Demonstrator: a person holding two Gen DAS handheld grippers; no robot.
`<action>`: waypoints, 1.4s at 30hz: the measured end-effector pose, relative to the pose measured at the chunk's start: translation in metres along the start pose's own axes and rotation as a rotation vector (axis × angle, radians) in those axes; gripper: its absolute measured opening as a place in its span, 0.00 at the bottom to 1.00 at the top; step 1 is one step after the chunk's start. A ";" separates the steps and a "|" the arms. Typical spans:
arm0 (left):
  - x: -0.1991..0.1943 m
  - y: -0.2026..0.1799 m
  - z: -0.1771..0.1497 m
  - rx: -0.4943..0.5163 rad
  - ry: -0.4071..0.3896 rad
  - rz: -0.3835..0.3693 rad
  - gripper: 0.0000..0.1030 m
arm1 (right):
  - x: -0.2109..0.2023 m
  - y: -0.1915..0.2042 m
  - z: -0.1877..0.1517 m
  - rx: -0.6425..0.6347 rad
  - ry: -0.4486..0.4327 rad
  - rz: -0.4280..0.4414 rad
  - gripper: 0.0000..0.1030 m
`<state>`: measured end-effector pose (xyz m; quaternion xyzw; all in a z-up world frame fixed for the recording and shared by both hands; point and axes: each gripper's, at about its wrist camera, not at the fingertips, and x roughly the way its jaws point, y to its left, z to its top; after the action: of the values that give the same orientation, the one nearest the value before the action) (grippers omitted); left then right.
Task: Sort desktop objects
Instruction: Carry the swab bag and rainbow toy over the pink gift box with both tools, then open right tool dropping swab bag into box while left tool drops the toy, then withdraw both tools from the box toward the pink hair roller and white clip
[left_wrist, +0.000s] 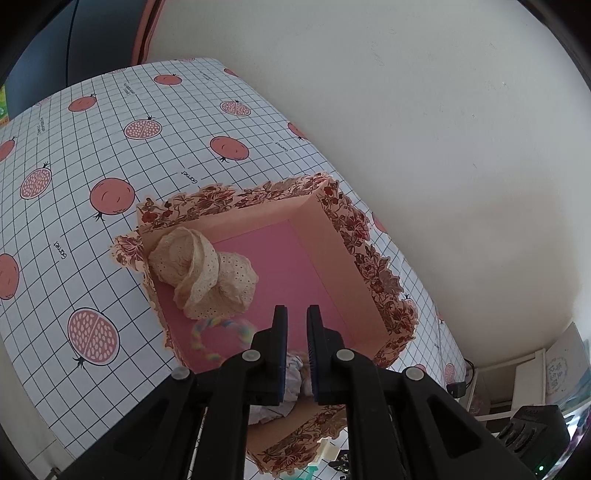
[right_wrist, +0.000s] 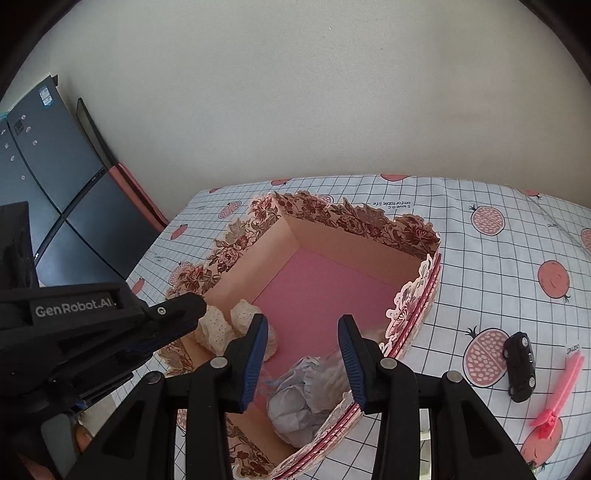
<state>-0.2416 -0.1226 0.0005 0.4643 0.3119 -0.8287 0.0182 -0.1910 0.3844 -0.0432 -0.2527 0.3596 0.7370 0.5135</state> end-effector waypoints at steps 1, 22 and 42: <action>0.000 0.000 0.000 0.002 0.002 0.000 0.11 | 0.000 0.000 0.000 0.001 0.001 -0.001 0.42; -0.003 -0.017 -0.004 0.091 -0.031 0.045 0.74 | -0.007 -0.008 0.002 0.026 0.020 -0.043 0.60; -0.008 -0.045 -0.019 0.175 -0.050 0.021 0.88 | -0.048 -0.046 0.008 0.097 -0.024 -0.138 0.80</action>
<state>-0.2368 -0.0783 0.0226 0.4467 0.2330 -0.8638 -0.0057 -0.1309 0.3734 -0.0148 -0.2430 0.3705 0.6845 0.5789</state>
